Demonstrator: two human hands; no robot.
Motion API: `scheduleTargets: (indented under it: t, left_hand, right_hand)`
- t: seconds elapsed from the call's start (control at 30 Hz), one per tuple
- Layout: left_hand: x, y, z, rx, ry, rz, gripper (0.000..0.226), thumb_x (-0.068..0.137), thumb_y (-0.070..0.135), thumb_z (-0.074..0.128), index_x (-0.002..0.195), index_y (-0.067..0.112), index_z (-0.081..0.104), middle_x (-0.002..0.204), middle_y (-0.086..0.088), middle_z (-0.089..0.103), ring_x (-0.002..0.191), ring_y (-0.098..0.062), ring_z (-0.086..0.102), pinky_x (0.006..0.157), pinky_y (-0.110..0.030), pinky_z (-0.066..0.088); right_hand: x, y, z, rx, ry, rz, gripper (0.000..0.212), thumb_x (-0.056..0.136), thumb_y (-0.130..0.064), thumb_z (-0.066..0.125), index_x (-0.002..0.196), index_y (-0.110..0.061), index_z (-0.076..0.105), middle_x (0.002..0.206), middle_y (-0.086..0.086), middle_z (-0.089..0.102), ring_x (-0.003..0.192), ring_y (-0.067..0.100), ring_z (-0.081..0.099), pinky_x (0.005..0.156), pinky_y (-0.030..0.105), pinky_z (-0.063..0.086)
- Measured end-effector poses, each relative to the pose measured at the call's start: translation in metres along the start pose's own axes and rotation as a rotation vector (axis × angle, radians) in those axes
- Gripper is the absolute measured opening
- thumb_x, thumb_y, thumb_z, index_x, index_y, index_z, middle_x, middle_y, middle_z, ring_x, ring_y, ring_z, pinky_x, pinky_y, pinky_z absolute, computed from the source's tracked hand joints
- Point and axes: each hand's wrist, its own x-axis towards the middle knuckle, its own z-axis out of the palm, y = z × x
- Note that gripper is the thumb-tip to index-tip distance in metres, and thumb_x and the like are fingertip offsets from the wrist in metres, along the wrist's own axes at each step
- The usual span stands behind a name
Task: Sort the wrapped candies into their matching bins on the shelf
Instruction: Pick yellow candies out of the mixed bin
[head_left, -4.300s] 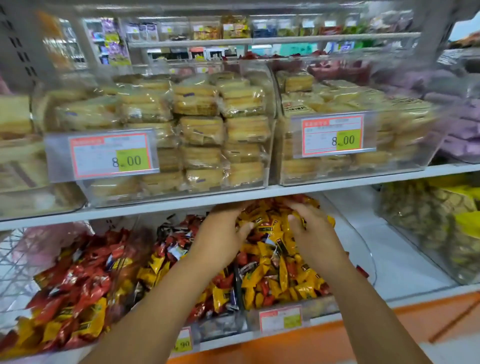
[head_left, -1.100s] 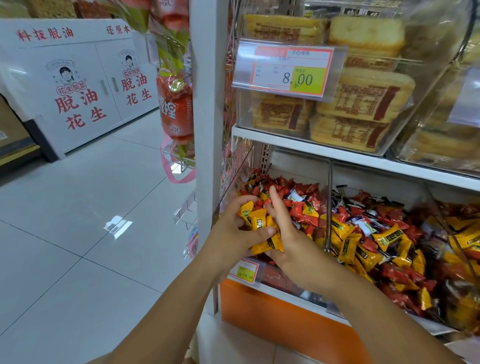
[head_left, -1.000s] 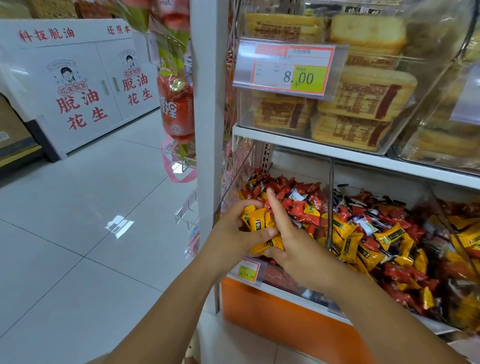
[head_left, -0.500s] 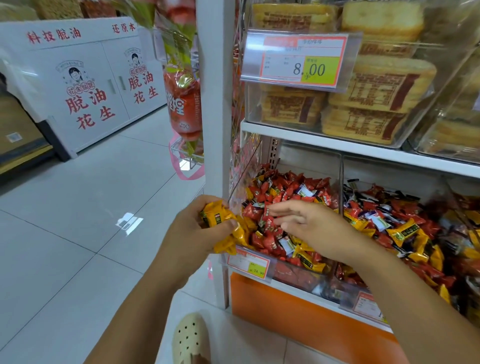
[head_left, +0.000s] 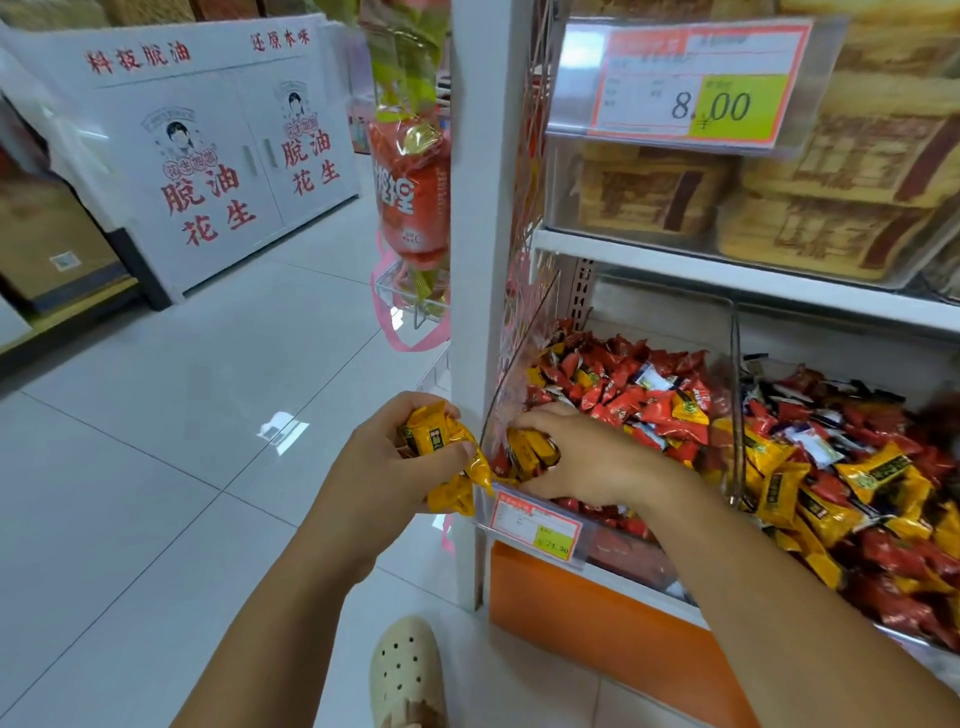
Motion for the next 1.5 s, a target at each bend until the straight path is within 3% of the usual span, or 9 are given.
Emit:
scheduleTargets:
  t: [0.23, 0.4, 0.67, 0.83, 0.93, 1.03, 1.2, 1.33, 1.5]
  left_hand:
    - [0.003, -0.001, 0.002, 0.007, -0.02, -0.017, 0.021, 0.08, 0.014, 0.073, 0.093, 0.028, 0.065, 0.087, -0.007, 0.068, 0.08, -0.023, 0.07, 0.071, -0.046, 0.06]
    - [0.003, -0.002, 0.006, 0.025, -0.049, -0.01, 0.021, 0.08, 0.014, 0.074, 0.087, 0.032, 0.066, 0.086, -0.006, 0.068, 0.083, -0.026, 0.069, 0.072, -0.048, 0.059]
    - [0.003, 0.001, 0.01, 0.02, -0.043, -0.011, 0.02, 0.08, 0.014, 0.073, 0.087, 0.032, 0.066, 0.089, -0.01, 0.067, 0.084, -0.028, 0.069, 0.072, -0.049, 0.059]
    - [0.003, 0.0, 0.007, 0.008, -0.027, -0.032, 0.02, 0.08, 0.012, 0.073, 0.091, 0.027, 0.065, 0.088, -0.009, 0.068, 0.083, -0.028, 0.07, 0.072, -0.051, 0.059]
    - [0.002, 0.0, 0.006, 0.011, -0.038, -0.037, 0.02, 0.081, 0.012, 0.072, 0.093, 0.026, 0.065, 0.087, -0.007, 0.068, 0.082, -0.026, 0.07, 0.072, -0.05, 0.059]
    - [0.003, 0.0, 0.007, 0.02, -0.045, -0.037, 0.019, 0.081, 0.013, 0.072, 0.093, 0.026, 0.065, 0.086, -0.006, 0.069, 0.083, -0.025, 0.07, 0.072, -0.049, 0.059]
    - [0.003, 0.0, 0.008, 0.041, -0.046, -0.037, 0.019, 0.082, 0.016, 0.072, 0.094, 0.028, 0.064, 0.088, -0.005, 0.068, 0.084, -0.024, 0.07, 0.073, -0.047, 0.059]
    - [0.003, -0.001, 0.005, 0.05, -0.041, -0.045, 0.019, 0.083, 0.016, 0.072, 0.096, 0.026, 0.063, 0.087, -0.003, 0.068, 0.082, -0.022, 0.07, 0.071, -0.044, 0.06]
    - [0.004, -0.002, 0.003, 0.052, -0.043, -0.061, 0.02, 0.083, 0.016, 0.072, 0.097, 0.025, 0.063, 0.086, -0.002, 0.068, 0.08, -0.02, 0.07, 0.068, -0.04, 0.061]
  right_hand:
    - [0.004, -0.001, -0.013, -0.044, -0.207, -0.004, 0.068, 0.075, -0.016, 0.078, 0.126, -0.035, 0.037, 0.116, -0.006, 0.041, 0.083, 0.013, 0.05, 0.067, 0.03, 0.045]
    - [0.008, -0.001, -0.005, -0.061, -0.281, -0.096, 0.049, 0.08, -0.006, 0.067, 0.119, -0.031, 0.052, 0.123, 0.0, 0.033, 0.114, 0.024, 0.045, 0.096, 0.04, 0.044]
    - [0.004, 0.01, 0.007, -0.014, -0.093, -0.102, 0.032, 0.089, -0.025, 0.066, 0.119, -0.035, 0.062, 0.103, 0.0, 0.035, 0.096, 0.02, 0.048, 0.084, 0.03, 0.044]
    - [-0.01, 0.016, -0.01, 0.263, 0.088, -0.029, 0.026, 0.088, -0.03, 0.067, 0.111, -0.033, 0.055, 0.119, -0.001, 0.042, 0.092, 0.017, 0.054, 0.064, 0.02, 0.046]
    - [-0.021, 0.019, -0.028, 0.387, 0.178, 0.042, 0.027, 0.088, -0.031, 0.067, 0.112, -0.031, 0.055, 0.123, -0.011, 0.046, 0.097, 0.015, 0.058, 0.08, 0.031, 0.055]
    - [-0.026, 0.02, -0.035, 0.449, 0.248, 0.071, 0.023, 0.084, -0.028, 0.071, 0.102, -0.025, 0.056, 0.118, -0.011, 0.049, 0.071, 0.006, 0.056, 0.055, 0.019, 0.05]
    - [-0.021, 0.011, -0.03, 0.361, 0.189, 0.011, 0.028, 0.077, -0.023, 0.072, 0.09, -0.029, 0.047, 0.077, 0.009, 0.055, 0.043, 0.008, 0.034, 0.043, 0.022, 0.029]
    - [-0.011, 0.004, -0.017, 0.036, -0.034, -0.001, 0.055, 0.077, -0.032, 0.072, 0.124, -0.052, 0.051, 0.116, -0.014, 0.042, 0.092, 0.007, 0.05, 0.069, 0.026, 0.044]
    - [0.003, 0.006, -0.002, -0.358, -0.176, 0.062, 0.07, 0.086, -0.027, 0.063, 0.144, -0.045, 0.03, 0.133, 0.001, 0.034, 0.09, 0.014, 0.042, 0.053, 0.023, 0.031]
